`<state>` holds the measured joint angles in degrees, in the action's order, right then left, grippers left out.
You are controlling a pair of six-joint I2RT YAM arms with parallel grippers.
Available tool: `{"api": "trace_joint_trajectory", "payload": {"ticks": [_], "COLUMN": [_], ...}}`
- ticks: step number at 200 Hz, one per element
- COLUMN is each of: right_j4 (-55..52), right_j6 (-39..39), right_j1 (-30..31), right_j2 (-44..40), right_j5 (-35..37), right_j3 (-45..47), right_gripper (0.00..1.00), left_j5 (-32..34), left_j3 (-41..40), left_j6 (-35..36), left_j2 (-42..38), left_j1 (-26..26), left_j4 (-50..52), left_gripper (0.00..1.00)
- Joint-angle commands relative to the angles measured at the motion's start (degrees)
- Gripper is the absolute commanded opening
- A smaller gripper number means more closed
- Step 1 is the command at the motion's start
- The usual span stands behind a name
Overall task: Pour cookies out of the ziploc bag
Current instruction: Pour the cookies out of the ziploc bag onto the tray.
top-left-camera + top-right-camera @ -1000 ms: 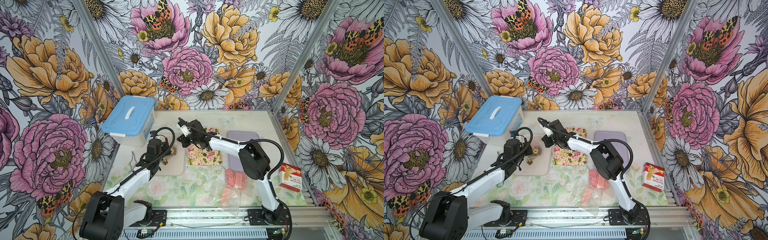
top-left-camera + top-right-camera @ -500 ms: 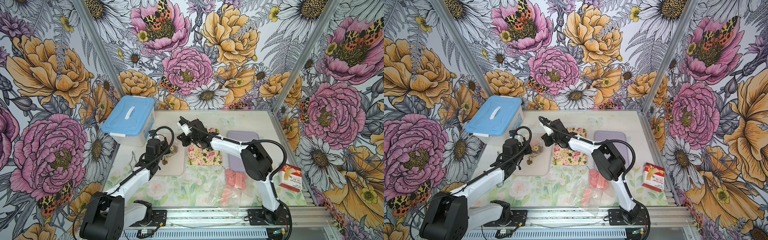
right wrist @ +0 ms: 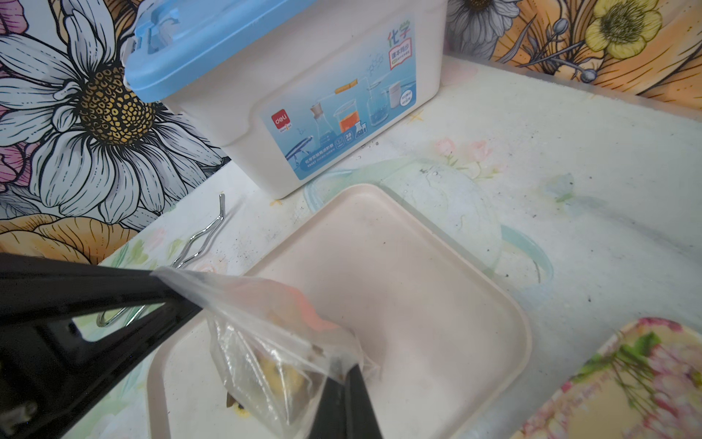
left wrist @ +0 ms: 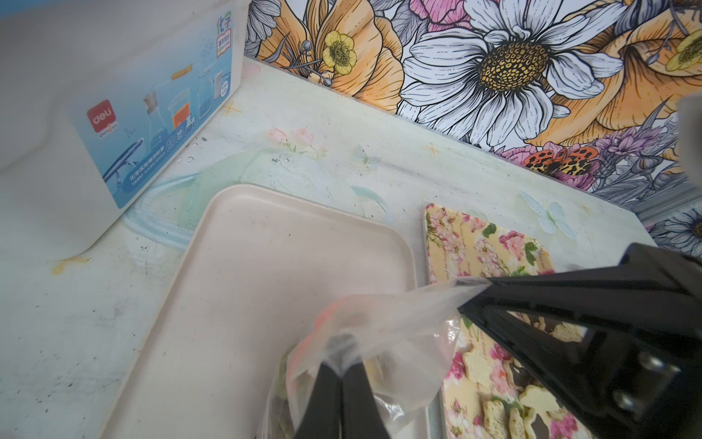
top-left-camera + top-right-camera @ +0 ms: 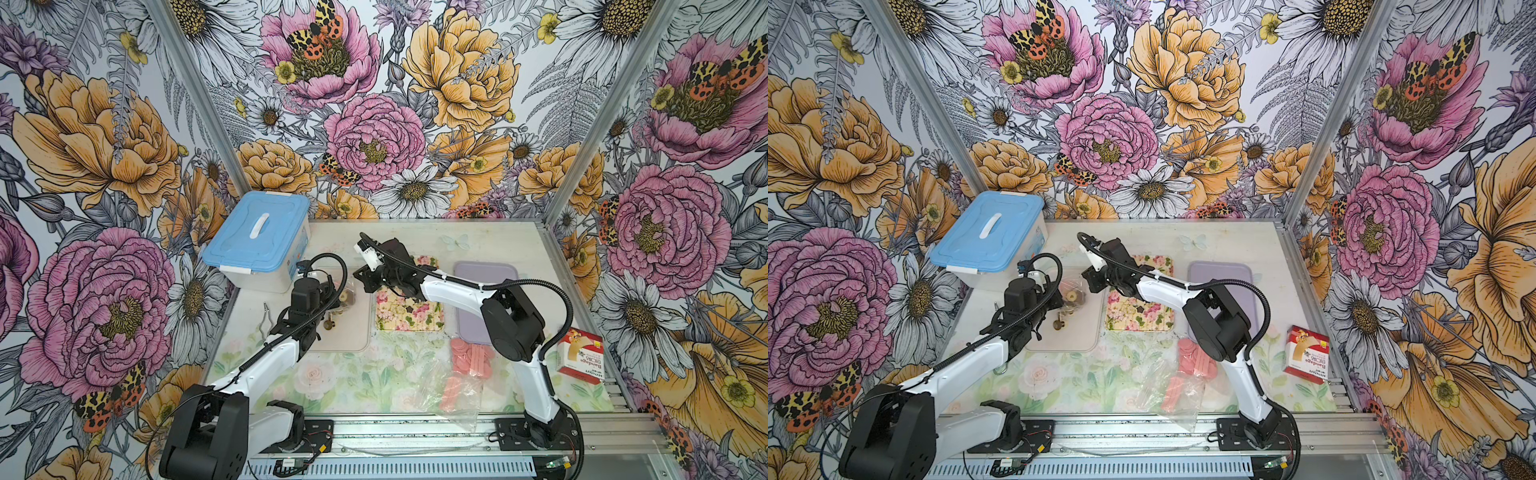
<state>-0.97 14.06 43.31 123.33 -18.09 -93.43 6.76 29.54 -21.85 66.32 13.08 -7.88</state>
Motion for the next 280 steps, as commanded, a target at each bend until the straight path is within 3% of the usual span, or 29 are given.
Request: {"api": "trace_joint_trajectory", "payload": {"ticks": [1,280], "right_j4": [0.18,0.88], "right_j6": [0.57,0.0], "right_j1": [-1.3,-1.3], "right_j2": [-2.96,-4.57], "right_j5": [2.54,2.44], "right_j3": [0.63,1.67], "right_gripper": [0.0,0.0], "left_j5": [2.37,2.95], "left_j3": [-0.87,-2.56], "left_j6": [0.92,1.28], "left_j2": [-1.58,-6.03], "left_j1": [-1.39,-1.38], "left_j4": [-1.22,-2.4], "left_gripper": [0.0,0.0]}}
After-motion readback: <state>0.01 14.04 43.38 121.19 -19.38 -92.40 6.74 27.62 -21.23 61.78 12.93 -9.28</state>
